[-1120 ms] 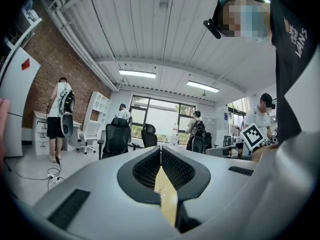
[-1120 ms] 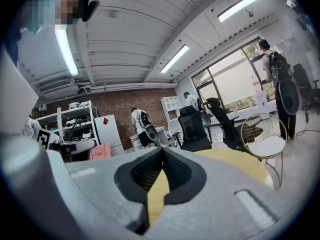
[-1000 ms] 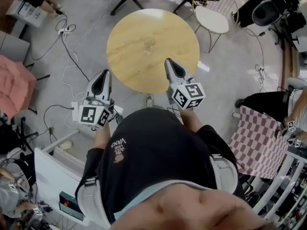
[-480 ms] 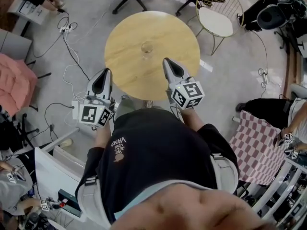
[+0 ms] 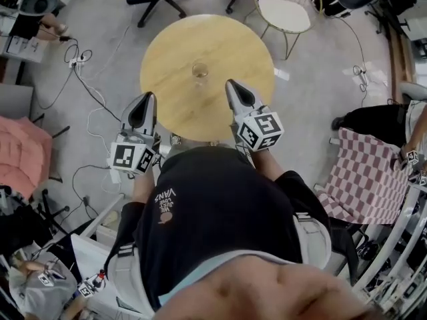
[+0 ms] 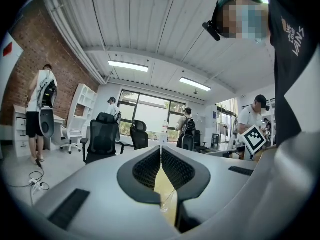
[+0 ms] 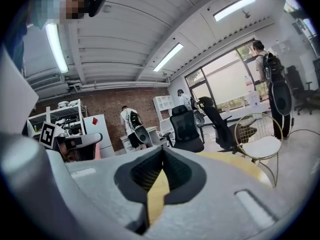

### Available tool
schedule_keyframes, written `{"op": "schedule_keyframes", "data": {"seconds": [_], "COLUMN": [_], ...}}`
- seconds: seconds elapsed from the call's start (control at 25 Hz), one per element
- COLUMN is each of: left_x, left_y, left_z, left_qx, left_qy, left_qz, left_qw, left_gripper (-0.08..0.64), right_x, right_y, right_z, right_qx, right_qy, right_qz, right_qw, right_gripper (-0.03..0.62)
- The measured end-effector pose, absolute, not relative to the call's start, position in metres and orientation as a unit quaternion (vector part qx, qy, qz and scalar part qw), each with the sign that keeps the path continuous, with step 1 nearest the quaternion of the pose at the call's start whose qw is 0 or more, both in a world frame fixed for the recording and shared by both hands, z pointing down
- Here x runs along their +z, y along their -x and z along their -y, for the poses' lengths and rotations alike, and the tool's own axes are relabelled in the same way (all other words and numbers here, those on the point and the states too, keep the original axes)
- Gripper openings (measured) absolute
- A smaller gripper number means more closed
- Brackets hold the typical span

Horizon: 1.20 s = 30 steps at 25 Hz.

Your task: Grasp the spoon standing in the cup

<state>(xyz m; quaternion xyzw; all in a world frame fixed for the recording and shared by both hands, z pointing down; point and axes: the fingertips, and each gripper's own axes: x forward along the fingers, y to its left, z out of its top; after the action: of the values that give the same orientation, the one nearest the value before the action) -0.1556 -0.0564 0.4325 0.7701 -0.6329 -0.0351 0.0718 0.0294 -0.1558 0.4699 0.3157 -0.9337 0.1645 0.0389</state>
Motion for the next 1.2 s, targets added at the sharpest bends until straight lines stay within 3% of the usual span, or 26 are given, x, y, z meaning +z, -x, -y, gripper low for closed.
{"op": "schedule_keyframes", "data": {"seconds": [1.2], "left_x": [0.432], "left_y": [0.189], "left_z": [0.122], "left_qx": [-0.021], "left_qy": [-0.872], "left_qz": [0.484], "left_qw": [0.072], "left_gripper": [0.017], "right_x": [0.492], "right_y": [-0.006], "right_z": [0.158], "right_qx": [0.163], "right_qy": [-0.482], "right_qz": [0.861], "right_qw": [0.025], "right_gripper": [-0.002]}}
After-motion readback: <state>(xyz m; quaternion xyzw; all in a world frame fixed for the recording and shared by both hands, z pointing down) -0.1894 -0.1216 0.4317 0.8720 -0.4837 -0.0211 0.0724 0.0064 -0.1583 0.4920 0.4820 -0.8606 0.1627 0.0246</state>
